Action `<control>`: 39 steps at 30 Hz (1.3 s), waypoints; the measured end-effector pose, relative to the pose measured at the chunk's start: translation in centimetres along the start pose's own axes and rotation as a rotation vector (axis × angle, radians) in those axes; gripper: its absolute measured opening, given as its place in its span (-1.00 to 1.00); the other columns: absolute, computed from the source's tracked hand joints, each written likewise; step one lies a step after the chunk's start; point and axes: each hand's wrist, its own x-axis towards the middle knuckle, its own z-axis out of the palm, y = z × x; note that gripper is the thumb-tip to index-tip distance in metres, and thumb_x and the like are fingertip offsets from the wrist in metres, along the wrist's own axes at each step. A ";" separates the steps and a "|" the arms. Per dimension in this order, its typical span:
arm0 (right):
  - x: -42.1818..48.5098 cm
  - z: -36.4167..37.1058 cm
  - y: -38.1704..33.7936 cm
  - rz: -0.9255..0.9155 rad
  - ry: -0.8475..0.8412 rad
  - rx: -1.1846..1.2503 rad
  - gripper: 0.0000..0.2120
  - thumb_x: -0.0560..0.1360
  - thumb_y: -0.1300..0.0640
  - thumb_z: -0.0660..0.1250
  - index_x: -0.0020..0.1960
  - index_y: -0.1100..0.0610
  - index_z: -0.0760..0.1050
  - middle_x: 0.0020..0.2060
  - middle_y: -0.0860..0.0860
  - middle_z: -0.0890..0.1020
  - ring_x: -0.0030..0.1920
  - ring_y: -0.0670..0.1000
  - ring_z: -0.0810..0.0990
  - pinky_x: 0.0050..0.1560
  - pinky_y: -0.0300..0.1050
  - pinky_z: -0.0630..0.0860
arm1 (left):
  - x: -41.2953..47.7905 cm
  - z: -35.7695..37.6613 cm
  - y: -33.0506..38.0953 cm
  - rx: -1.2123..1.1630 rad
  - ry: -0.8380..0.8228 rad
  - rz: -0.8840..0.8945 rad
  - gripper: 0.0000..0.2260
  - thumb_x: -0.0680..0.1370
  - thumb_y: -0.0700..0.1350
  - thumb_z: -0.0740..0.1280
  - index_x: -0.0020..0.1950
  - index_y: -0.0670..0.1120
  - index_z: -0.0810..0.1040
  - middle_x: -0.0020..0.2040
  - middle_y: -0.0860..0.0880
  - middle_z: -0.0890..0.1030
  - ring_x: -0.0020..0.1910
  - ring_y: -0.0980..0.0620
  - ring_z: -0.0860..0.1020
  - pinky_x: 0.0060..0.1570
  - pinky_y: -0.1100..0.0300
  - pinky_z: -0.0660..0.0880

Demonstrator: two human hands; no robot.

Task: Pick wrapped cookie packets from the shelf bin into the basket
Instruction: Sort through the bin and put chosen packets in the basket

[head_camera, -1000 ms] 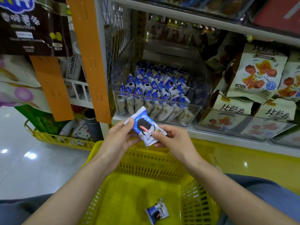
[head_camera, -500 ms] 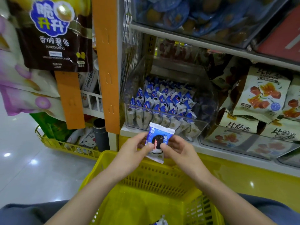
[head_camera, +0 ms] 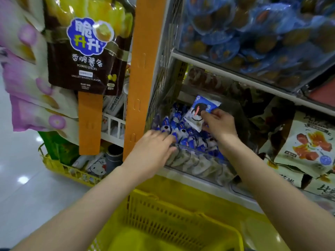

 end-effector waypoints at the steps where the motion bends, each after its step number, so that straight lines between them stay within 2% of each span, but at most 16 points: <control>1: 1.3 0.9 0.0 0.029 -0.020 -0.019 -0.81 0.52 0.15 0.30 0.10 0.20 0.44 -0.32 0.02 0.52 -0.32 -0.06 0.50 -0.19 -0.16 0.52 | 0.1 0.1 -0.2 0.008 0.008 0.013 -0.71 0.63 0.03 0.04 0.23 -0.04 0.43 0.17 0.01 0.53 0.19 0.01 0.44 0.20 0.18 0.19; 3: 3.8 2.6 0.0 0.074 -0.020 -0.070 -0.89 0.52 0.16 0.29 -0.02 0.20 0.45 -0.27 0.12 0.52 -0.28 0.03 0.52 -0.20 -0.11 0.46 | 0.2 0.3 -0.5 0.009 0.033 0.035 -0.73 0.64 0.00 0.03 0.15 -0.03 0.48 0.09 0.02 0.57 0.11 0.01 0.48 0.15 0.16 0.25; 6: 6.6 5.0 0.1 0.126 -0.049 -0.137 -0.80 0.53 0.13 0.27 -0.20 0.23 0.47 -0.06 0.23 0.58 0.01 0.17 0.58 0.10 -0.01 0.51 | 0.2 0.4 -0.8 -0.015 0.059 0.061 -0.77 0.64 -0.06 0.08 0.05 -0.07 0.52 -0.02 -0.01 0.61 0.00 -0.04 0.53 0.06 0.12 0.30; 7: 7.2 5.7 0.2 0.125 -0.081 -0.165 -0.79 0.53 0.11 0.27 -0.23 0.21 0.46 -0.04 0.23 0.58 -0.01 0.15 0.58 0.15 -0.01 0.51 | 0.3 0.4 -0.8 -0.016 0.063 0.067 -0.79 0.63 -0.09 0.12 0.01 -0.09 0.54 -0.08 -0.03 0.61 -0.05 -0.06 0.54 0.02 0.11 0.33; 10: 7.7 7.2 0.9 0.077 -0.176 -0.301 -0.81 0.52 0.11 0.32 -0.07 0.25 0.52 -0.09 0.19 0.57 -0.21 0.04 0.57 -0.06 -0.20 0.58 | 0.3 0.5 -0.7 0.002 0.128 0.071 -0.87 0.54 -0.15 0.26 -0.13 -0.10 0.58 -0.25 -0.02 0.61 -0.23 -0.05 0.57 -0.13 0.14 0.43; 13: 7.7 7.6 1.2 -0.006 -0.239 -0.479 -0.76 0.51 0.10 0.34 0.01 0.29 0.52 -0.16 0.19 0.60 -0.28 0.04 0.57 -0.12 -0.10 0.56 | 0.3 0.7 -0.7 -0.013 0.184 0.071 -0.90 0.51 -0.15 0.30 -0.17 -0.09 0.59 -0.30 0.00 0.61 -0.28 -0.01 0.56 -0.17 0.17 0.45; 16: 8.5 7.4 0.7 0.005 -0.333 -0.583 -0.80 0.49 0.08 0.35 -0.16 0.21 0.48 -0.24 0.12 0.59 -0.31 0.02 0.57 -0.14 -0.12 0.57 | 0.3 0.8 -0.6 -0.002 0.203 0.065 -0.93 0.49 -0.17 0.37 -0.20 -0.08 0.58 -0.33 0.01 0.59 -0.31 0.00 0.55 -0.19 0.18 0.45; 19: 9.1 8.1 0.3 0.038 -0.409 -0.685 -0.70 0.51 0.04 0.32 -0.33 0.15 0.40 -0.52 -0.02 0.55 -0.51 -0.12 0.52 -0.51 -0.39 0.43 | 0.3 0.9 -0.6 0.010 0.206 0.061 -0.95 0.46 -0.17 0.41 -0.20 -0.07 0.58 -0.33 0.03 0.59 -0.31 0.01 0.55 -0.19 0.20 0.45; 20: 9.3 8.3 0.4 0.033 -0.424 -0.699 -0.68 0.51 0.03 0.31 -0.35 0.16 0.40 -0.59 -0.04 0.53 -0.56 -0.14 0.50 -0.55 -0.41 0.39 | 0.3 0.9 -0.7 0.013 0.204 0.061 -0.95 0.45 -0.17 0.42 -0.20 -0.06 0.58 -0.32 0.03 0.59 -0.31 0.02 0.55 -0.19 0.20 0.45; 21: 9.5 8.6 0.6 0.020 -0.439 -0.714 -0.67 0.52 0.02 0.30 -0.35 0.18 0.42 -0.59 -0.03 0.52 -0.54 -0.13 0.50 -0.47 -0.39 0.41 | 0.3 1.0 -0.7 0.013 0.204 0.063 -0.95 0.45 -0.16 0.42 -0.19 -0.06 0.58 -0.32 0.03 0.59 -0.30 0.02 0.55 -0.19 0.21 0.45; 23: 9.7 8.9 1.1 -0.018 -0.455 -0.725 -0.71 0.52 0.04 0.30 -0.29 0.19 0.47 -0.47 0.03 0.53 -0.43 -0.05 0.48 -0.20 -0.20 0.45 | 0.3 1.0 -0.7 0.017 0.202 0.067 -0.96 0.45 -0.16 0.42 -0.18 -0.05 0.58 -0.31 0.04 0.59 -0.30 0.03 0.55 -0.18 0.21 0.45; 26: 9.9 9.1 1.9 -0.070 -0.469 -0.767 -0.79 0.50 0.09 0.34 -0.24 0.20 0.49 -0.39 0.08 0.52 -0.38 -0.03 0.47 -0.15 -0.11 0.46 | 0.3 1.0 -0.7 0.021 0.204 0.069 -0.96 0.45 -0.16 0.42 -0.17 -0.05 0.59 -0.30 0.04 0.60 -0.30 0.04 0.54 -0.19 0.21 0.44; 28: 10.0 9.0 2.2 -0.099 -0.481 -0.824 -0.78 0.49 0.10 0.35 -0.10 0.28 0.56 -0.32 0.10 0.54 -0.32 0.00 0.49 -0.12 -0.08 0.47 | 0.3 1.0 -0.7 0.019 0.205 0.067 -0.97 0.45 -0.16 0.42 -0.16 -0.05 0.59 -0.30 0.04 0.60 -0.29 0.04 0.55 -0.18 0.20 0.45; 31: 10.2 8.5 2.2 -0.177 -0.440 -0.806 -0.74 0.50 0.08 0.33 0.06 0.26 0.55 -0.11 0.12 0.60 -0.19 -0.02 0.50 -0.18 -0.21 0.40 | 0.3 1.0 -0.7 0.024 0.205 0.073 -0.98 0.47 -0.15 0.40 -0.15 -0.05 0.58 -0.29 0.04 0.60 -0.28 0.04 0.55 -0.18 0.19 0.45; 35: 10.5 6.8 2.4 -0.230 -0.299 -0.698 -0.70 0.51 0.07 0.32 0.16 0.23 0.50 0.11 0.16 0.57 0.05 0.06 0.51 -0.06 -0.19 0.34 | 0.3 1.1 -0.6 0.031 0.213 0.072 -0.98 0.47 -0.16 0.40 -0.15 -0.05 0.58 -0.29 0.04 0.59 -0.28 0.03 0.54 -0.17 0.18 0.46; 39: 10.9 6.3 3.3 -0.147 -0.408 -0.816 -0.63 0.51 0.03 0.31 0.26 0.18 0.45 0.20 0.13 0.54 0.11 0.04 0.50 -0.16 -0.28 0.34 | 0.3 1.2 -0.7 0.019 0.208 0.073 -0.98 0.46 -0.16 0.39 -0.15 -0.06 0.58 -0.28 0.03 0.60 -0.28 0.02 0.55 -0.16 0.17 0.46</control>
